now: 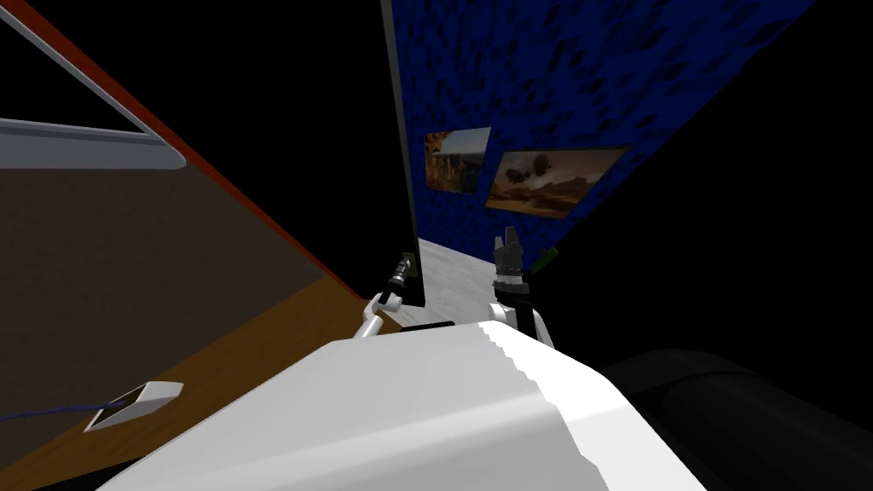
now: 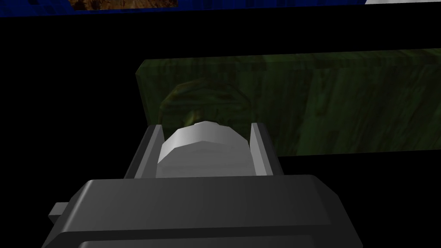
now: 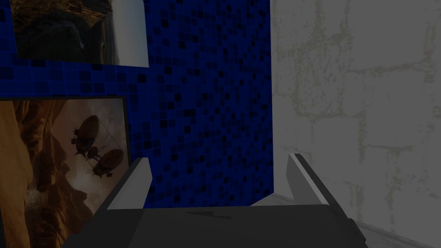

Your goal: Push the door open

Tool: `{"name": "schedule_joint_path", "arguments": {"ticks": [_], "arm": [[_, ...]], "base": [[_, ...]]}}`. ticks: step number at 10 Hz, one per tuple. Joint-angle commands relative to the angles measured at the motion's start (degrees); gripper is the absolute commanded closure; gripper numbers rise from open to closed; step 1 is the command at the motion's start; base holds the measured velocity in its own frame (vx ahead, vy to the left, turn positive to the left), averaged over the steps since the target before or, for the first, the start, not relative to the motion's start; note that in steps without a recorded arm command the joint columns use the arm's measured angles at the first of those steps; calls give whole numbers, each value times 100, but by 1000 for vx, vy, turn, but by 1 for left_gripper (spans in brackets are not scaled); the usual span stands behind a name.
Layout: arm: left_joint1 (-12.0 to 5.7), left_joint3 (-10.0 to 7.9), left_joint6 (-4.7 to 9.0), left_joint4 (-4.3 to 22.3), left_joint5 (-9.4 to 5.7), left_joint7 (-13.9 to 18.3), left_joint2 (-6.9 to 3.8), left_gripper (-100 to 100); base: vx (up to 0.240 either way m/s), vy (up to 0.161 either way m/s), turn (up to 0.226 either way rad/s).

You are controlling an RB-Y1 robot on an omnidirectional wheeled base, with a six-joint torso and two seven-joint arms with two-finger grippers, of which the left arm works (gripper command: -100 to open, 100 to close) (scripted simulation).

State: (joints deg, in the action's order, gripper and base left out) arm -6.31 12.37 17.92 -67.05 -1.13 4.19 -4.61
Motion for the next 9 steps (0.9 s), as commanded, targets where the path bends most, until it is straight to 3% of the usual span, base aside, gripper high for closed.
{"name": "schedule_joint_path", "arguments": {"ticks": [1, 9], "arm": [[-52, -176, -16, -23, -15, -31, -29, 100], [-232, -709, -11, 265, -34, -188, 172, 100]], "base": [[96, -94, 32], [109, -126, 59]]}}
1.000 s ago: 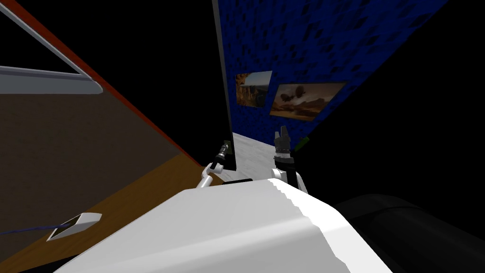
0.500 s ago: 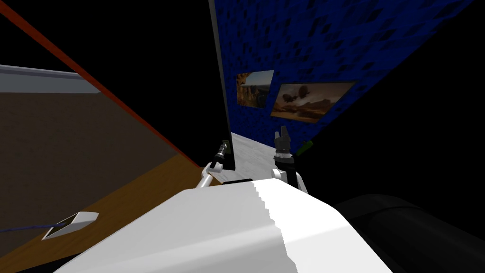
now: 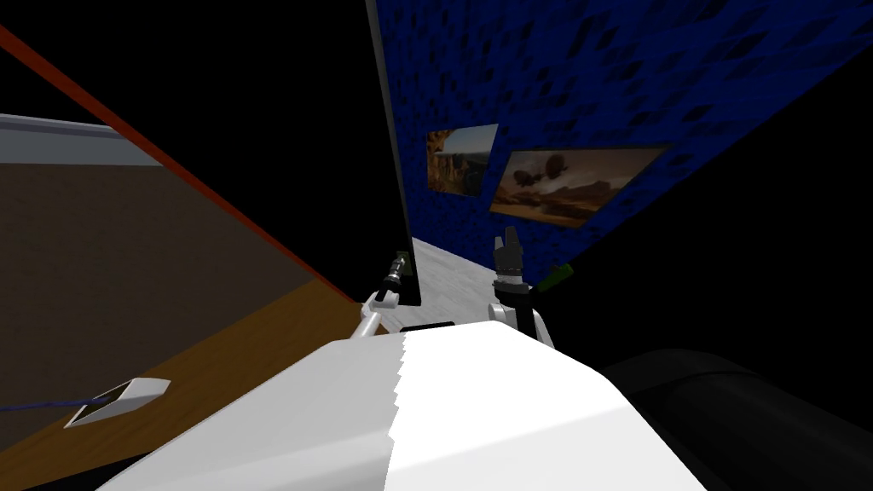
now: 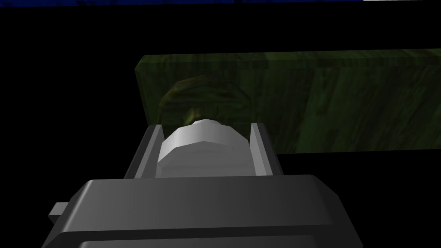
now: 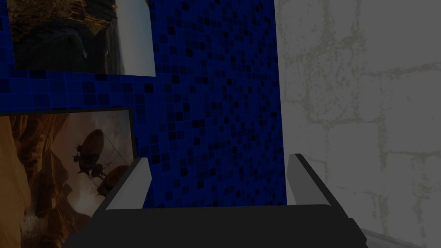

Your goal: Push the door open

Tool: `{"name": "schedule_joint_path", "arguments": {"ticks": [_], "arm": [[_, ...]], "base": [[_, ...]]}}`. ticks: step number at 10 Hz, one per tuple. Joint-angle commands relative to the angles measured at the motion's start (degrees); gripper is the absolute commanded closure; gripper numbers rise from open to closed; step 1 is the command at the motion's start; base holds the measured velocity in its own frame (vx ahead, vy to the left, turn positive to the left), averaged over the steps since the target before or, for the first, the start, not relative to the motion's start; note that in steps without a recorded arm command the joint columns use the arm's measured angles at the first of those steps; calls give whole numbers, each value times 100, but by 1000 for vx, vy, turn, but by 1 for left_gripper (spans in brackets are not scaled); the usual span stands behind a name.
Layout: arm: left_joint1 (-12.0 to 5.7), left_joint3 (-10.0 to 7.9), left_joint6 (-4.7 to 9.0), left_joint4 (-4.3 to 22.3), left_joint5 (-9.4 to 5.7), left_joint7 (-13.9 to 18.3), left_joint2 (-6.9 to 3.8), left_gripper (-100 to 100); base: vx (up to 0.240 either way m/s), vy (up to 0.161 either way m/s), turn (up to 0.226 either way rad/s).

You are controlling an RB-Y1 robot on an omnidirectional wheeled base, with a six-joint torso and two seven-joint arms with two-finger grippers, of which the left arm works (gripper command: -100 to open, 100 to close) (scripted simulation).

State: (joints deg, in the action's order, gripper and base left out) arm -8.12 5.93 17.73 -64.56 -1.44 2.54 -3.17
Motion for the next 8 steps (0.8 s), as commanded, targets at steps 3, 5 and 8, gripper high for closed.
{"name": "schedule_joint_path", "arguments": {"ticks": [3, 5, 8], "arm": [[-22, -148, 4, 16, -19, -33, -60, 100], [-38, -256, 10, 40, -32, -58, -97, 100], [-67, -459, 20, 85, -56, -106, -151, 100]], "base": [[126, -75, 39], [171, -80, 57], [188, -95, 50]]}}
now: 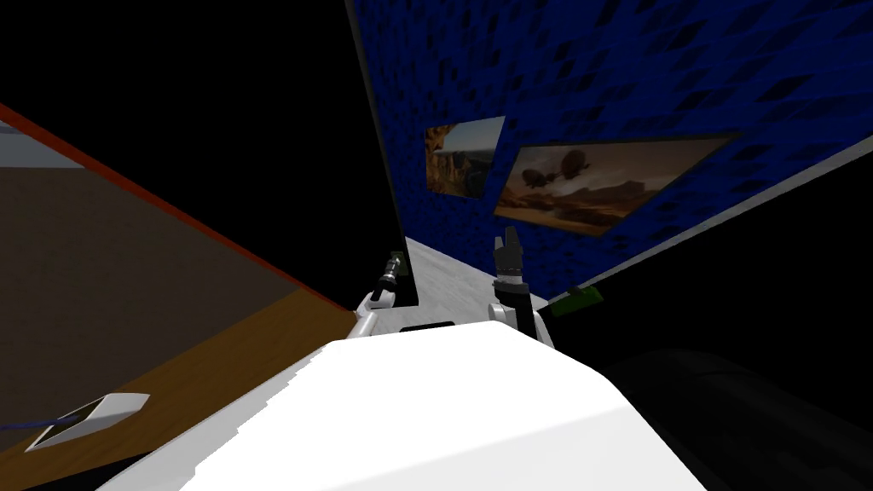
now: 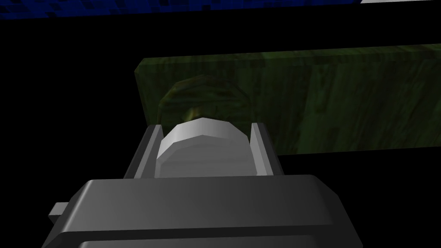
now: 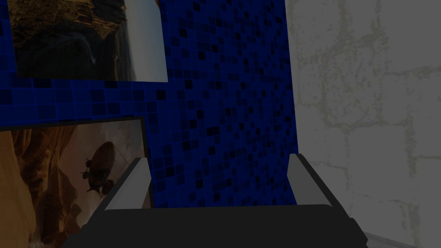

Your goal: Push the door open

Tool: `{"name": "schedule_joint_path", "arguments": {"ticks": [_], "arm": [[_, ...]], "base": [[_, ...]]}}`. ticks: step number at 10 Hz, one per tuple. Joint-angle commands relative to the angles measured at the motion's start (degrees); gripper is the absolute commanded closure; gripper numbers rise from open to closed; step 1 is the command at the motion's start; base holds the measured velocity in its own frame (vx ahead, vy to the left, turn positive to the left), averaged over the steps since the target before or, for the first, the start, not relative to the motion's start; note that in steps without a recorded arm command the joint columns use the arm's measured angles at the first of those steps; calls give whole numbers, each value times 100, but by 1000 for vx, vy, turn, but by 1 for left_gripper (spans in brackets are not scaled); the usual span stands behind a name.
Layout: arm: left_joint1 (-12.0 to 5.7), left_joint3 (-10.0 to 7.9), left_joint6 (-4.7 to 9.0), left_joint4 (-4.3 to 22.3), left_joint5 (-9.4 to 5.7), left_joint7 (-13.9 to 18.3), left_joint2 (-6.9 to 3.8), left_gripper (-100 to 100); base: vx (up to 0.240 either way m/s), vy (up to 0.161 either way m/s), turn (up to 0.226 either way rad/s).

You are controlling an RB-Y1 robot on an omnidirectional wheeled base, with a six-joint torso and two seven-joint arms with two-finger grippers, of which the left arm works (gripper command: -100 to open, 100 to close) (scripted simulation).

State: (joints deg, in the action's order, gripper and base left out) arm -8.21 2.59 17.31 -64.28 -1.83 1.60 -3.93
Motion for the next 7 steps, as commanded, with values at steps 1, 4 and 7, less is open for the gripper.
{"name": "schedule_joint_path", "arguments": {"ticks": [1, 4, 7], "arm": [[-63, -164, 63, 65, -23, -20, -82, 100], [-92, -367, 73, 110, -47, -68, -113, 100], [-116, -539, 81, 148, -67, -108, -127, 100]], "base": [[166, -87, 56], [146, -91, 53], [125, -82, 59]]}}
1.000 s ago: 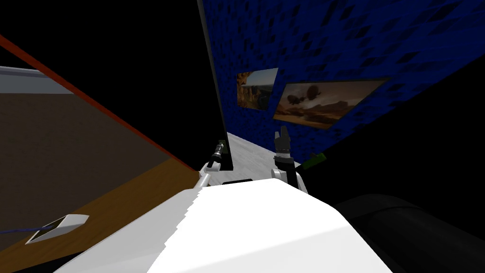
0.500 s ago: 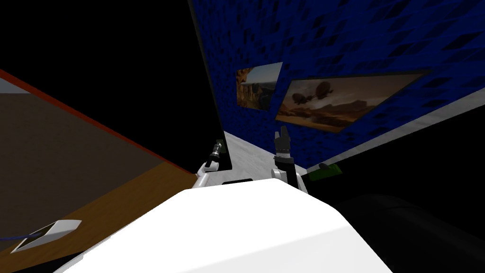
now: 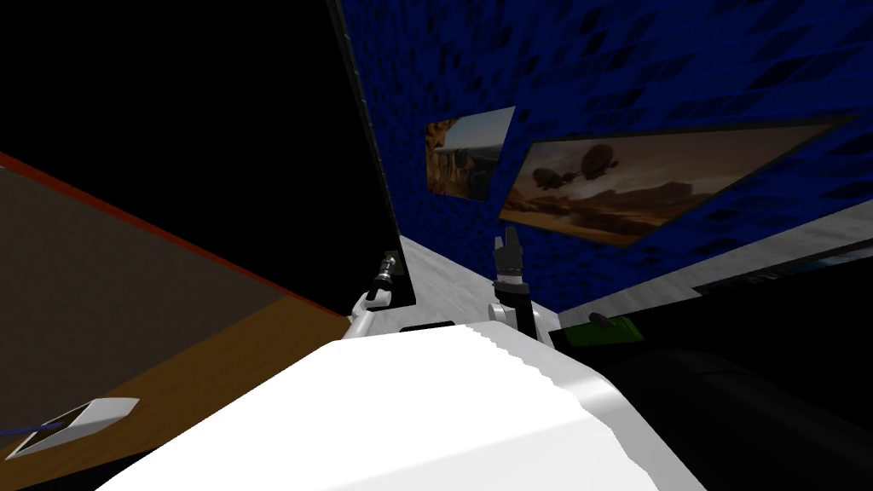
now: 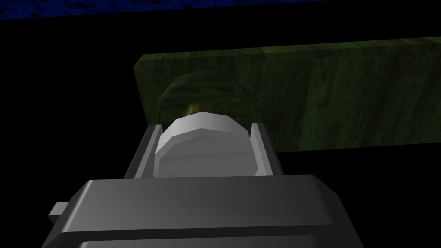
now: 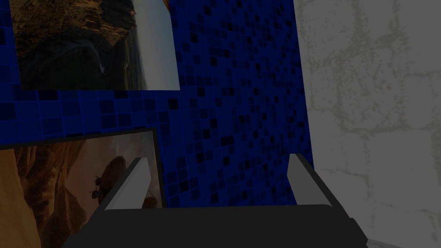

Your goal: Push the door open

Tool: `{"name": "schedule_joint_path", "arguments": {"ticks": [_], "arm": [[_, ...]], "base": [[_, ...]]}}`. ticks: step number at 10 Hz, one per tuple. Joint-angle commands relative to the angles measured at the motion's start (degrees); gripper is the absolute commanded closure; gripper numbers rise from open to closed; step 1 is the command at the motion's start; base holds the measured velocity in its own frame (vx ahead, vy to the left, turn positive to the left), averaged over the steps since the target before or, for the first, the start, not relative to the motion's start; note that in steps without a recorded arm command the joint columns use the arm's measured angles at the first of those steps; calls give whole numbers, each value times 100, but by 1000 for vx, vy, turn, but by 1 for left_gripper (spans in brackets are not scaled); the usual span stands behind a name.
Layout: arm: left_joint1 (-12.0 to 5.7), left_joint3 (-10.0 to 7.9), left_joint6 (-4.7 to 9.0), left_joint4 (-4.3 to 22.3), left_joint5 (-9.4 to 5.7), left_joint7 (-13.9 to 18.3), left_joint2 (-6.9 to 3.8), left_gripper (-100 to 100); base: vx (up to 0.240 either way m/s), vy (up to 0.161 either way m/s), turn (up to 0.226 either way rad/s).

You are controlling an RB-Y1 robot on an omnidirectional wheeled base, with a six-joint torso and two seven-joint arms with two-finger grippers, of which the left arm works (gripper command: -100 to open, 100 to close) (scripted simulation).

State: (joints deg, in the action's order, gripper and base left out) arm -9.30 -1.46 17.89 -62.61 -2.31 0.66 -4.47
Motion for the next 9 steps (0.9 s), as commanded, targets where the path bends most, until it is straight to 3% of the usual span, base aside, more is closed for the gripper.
{"name": "schedule_joint_path", "arguments": {"ticks": [1, 9], "arm": [[-13, -177, 25, -9, -24, -24, -75, 100], [-85, -683, 50, 103, -84, -143, -53, 100]], "base": [[146, -89, 72], [131, -99, 67]]}}
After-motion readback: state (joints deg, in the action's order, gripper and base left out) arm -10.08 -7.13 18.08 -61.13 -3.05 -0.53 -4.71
